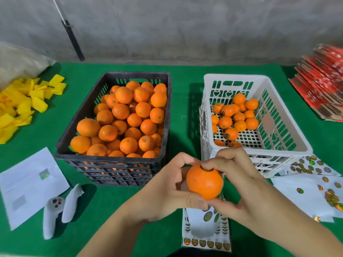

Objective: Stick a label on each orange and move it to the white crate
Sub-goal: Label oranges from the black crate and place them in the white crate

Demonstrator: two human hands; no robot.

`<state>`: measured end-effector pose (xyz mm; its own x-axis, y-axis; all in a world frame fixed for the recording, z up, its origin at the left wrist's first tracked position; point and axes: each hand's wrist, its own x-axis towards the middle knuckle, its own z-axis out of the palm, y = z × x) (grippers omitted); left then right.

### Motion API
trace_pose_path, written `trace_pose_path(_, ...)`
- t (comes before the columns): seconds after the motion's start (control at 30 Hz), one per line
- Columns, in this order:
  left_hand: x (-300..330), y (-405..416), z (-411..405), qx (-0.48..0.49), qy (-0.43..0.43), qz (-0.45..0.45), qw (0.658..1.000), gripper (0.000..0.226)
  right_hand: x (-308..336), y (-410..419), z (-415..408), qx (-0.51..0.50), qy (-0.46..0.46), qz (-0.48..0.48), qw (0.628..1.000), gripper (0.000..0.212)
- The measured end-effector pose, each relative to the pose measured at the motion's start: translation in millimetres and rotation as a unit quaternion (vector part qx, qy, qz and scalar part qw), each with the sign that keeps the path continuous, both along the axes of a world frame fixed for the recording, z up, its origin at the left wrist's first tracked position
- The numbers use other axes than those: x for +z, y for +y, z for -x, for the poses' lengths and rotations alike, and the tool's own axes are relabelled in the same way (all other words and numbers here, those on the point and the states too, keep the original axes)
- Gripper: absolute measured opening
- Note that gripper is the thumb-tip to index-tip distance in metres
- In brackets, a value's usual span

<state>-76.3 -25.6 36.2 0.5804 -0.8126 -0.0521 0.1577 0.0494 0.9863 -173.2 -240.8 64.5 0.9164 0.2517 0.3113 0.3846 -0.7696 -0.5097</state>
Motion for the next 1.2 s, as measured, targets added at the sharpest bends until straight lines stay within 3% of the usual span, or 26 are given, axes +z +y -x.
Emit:
trace_pose_path(0.07,-0.4,1.7,-3.6,-0.002,-0.027,-0.019,0.999,0.073,2.7,-1.6,-0.5,-0.008,-0.004,-0.088,0.996,0.062)
trace_pose_path(0.17,-2.6,4.7,-7.9,0.019,-0.022,-0.031,0.999,0.067,8.6,-9.7,-9.1,-0.05,-0.043,-0.203,0.977,0.066)
trace_pose_path(0.27,-3.8,7.3,-11.2,0.024,-0.049,-0.053,0.997,0.046,13.5,-26.0,-27.3,-0.235,-0.067,-0.167,0.955,0.079)
trace_pose_path(0.33,-2.4,7.4,-14.4,0.035,-0.065,-0.052,0.996,0.025,17.4,-32.6,-30.2,-0.255,0.024,-0.175,0.951,0.098)
trace_pose_path(0.4,-2.7,6.4,-20.0,0.056,-0.077,-0.054,0.994,0.014,13.6,-29.1,-25.9,-0.144,0.165,-0.259,0.941,0.082)
trace_pose_path(0.43,-2.3,6.2,-24.7,0.067,-0.077,-0.055,0.993,0.012,9.0,-24.6,-24.3,-0.089,0.228,-0.293,0.924,0.058)
trace_pose_path(0.5,1.5,9.6,-39.5,0.065,-0.072,-0.045,0.994,0.013,-8.6,-17.9,-25.6,-0.052,0.246,-0.31,0.917,0.018)
trace_pose_path(0.53,-1.3,13.9,-50.3,0.064,-0.099,-0.051,0.992,0.017,-16.6,-16.8,-25.3,-0.061,0.22,-0.31,0.923,0.02)
trace_pose_path(0.57,-6.3,19.7,-64.7,0.08,-0.178,-0.093,0.976,0.023,-22.2,-16.2,-24.6,-0.085,0.19,-0.326,0.922,0.023)
trace_pose_path(0.6,-13.6,27.9,-82.8,0.113,-0.301,-0.188,0.928,0.027,-25.3,-17.1,-23.7,-0.108,0.172,-0.358,0.911,0.024)
trace_pose_path(0.63,-22.7,37.5,-102.3,0.157,-0.414,-0.317,0.839,0.03,-27.9,-18.4,-22.8,-0.121,0.161,-0.385,0.901,0.025)
trace_pose_path(0.67,-31.2,47.8,-120.6,0.176,-0.462,-0.443,0.747,0.033,-30.7,-20.1,-21.4,-0.121,0.158,-0.404,0.893,0.028)
trace_pose_path(0.7,-36.1,56.2,-136.1,0.159,-0.435,-0.545,0.699,0.041,-32.4,-21.7,-20.4,-0.123,0.158,-0.416,0.887,0.033)
trace_pose_path(0.73,-41.1,63.0,-150.4,0.121,-0.364,-0.612,0.691,0.049,-33.4,-22.7,-19.8,-0.128,0.161,-0.426,0.881,0.038)
trace_pose_path(0.8,-50.0,70.0,-174.9,0.027,-0.256,-0.656,0.709,0.063,-35.2,-22.9,-19.7,-0.135,0.169,-0.448,0.867,0.046)
trace_pose_path(0.9,-59.8,72.1,-196.2,-0.016,-0.288,-0.679,0.675,0.085,-34.2,-17.6,-22.5,-0.148,0.172,-0.466,0.855,0.044)
trace_pose_path(0.97,-64.3,74.4,-201.7,0.002,-0.32,-0.687,0.652,0.086,-34.3,-16.2,-22.5,-0.158,0.17,-0.479,0.846,0.043)
trace_pose_path(1.03,-60.8,80.3,-200.4,0.041,-0.342,-0.67,0.658,0.083,-34.5,-18.9,-20.1,-0.168,0.169,-0.505,0.829,0.045)
trace_pose_path(1.07,-55.9,83.9,-197.9,0.085,-0.34,-0.642,0.682,0.082,-34.3,-21.0,-18.7,-0.17,0.167,-0.52,0.82,0.041)
trace_pose_path(1.13,-40.1,87.8,-185.5,0.205,-0.27,-0.529,0.778,0.084,-33.9,-25.8,-16.0,-0.176,0.169,-0.544,0.803,0.035)
trace_pose_path(1.2,-16.6,83.6,-157.6,0.266,-0.142,-0.352,0.886,0.079,-34.1,-30.1,-15.0,-0.174,0.178,-0.562,0.789,0.035)
